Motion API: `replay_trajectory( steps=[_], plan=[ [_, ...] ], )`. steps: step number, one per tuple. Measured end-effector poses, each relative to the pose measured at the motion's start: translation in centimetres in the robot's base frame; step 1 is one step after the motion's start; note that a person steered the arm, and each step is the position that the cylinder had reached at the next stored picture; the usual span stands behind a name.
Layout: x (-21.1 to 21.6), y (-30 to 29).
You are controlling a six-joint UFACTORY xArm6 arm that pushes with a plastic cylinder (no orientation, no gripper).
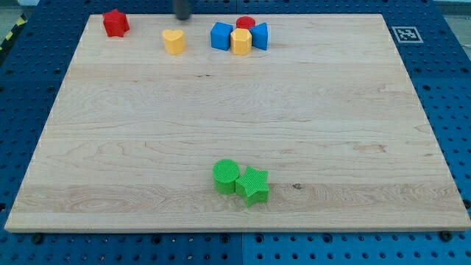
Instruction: Slide the green star right a bit
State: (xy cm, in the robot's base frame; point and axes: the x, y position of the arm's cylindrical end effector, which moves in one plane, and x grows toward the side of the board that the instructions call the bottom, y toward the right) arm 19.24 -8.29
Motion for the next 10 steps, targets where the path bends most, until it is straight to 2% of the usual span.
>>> replay_trajectory(
  steps=[1,2,3,4,5,7,8,9,10],
  plan=[
    [0.1,7.5],
    [0.0,18.3],
    [4.7,24.9],
    [14.9,25.0],
    [21.8,20.8],
    [25.1,3.0],
    [29.2,-4.0],
    [35.3,-6.1],
    [40.4,-2.0]
  ],
)
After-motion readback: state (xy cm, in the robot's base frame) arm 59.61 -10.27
